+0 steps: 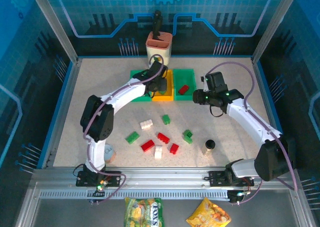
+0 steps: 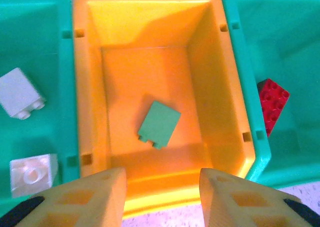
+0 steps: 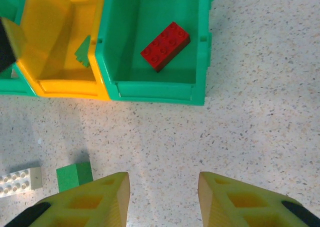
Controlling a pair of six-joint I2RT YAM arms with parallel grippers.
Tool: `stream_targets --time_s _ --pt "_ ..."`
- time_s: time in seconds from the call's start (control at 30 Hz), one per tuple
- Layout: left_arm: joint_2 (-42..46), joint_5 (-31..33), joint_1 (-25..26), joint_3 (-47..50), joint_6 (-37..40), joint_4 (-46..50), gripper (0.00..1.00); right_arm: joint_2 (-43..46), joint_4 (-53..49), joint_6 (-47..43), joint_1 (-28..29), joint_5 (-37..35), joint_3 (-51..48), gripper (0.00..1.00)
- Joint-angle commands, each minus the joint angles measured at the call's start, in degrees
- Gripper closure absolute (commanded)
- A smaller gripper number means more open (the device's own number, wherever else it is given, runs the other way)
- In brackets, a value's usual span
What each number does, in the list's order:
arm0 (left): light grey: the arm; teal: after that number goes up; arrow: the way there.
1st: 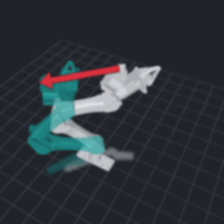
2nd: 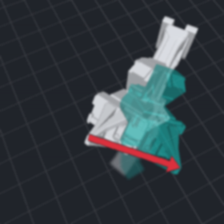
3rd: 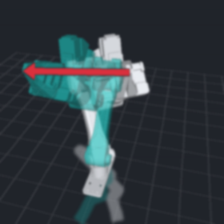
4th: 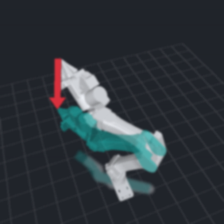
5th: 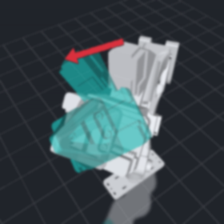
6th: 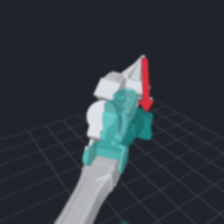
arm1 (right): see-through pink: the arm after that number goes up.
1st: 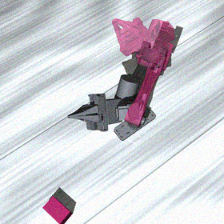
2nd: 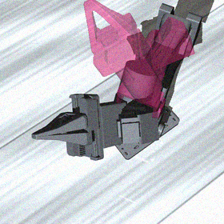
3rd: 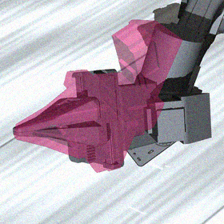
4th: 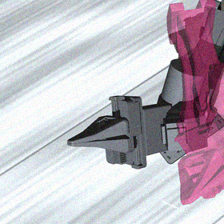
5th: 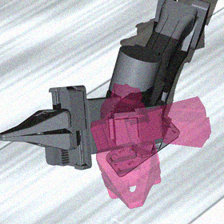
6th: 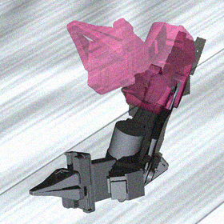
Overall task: Sort the legos into containers by color
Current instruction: Place the lego in the container, then pick up the lego from the center of the table.
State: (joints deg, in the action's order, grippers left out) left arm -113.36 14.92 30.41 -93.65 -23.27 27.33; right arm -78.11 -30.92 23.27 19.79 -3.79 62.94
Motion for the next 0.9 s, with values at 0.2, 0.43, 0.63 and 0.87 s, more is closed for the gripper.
stream_targets --time_s 0.2,0.43,0.63,0.87 --pt "15.9 -8.0 -7.3 14.3 4.5 5.9 0.56 -2.5 -6.4 -1.1 6.7 0.0 2.3 0.58" --pt "25.1 -8.0 -12.0 20.7 10.3 11.8 0.53 -4.3 -8.1 0.0 12.7 -2.0 3.0 0.57" --pt "30.9 -6.6 -14.1 24.0 13.7 15.1 0.52 -7.1 -9.4 2.5 18.0 -5.2 4.4 0.55" --pt "34.1 -4.7 -14.6 22.9 16.4 18.6 0.51 -12.5 -8.5 5.3 22.1 -5.8 7.1 0.5"
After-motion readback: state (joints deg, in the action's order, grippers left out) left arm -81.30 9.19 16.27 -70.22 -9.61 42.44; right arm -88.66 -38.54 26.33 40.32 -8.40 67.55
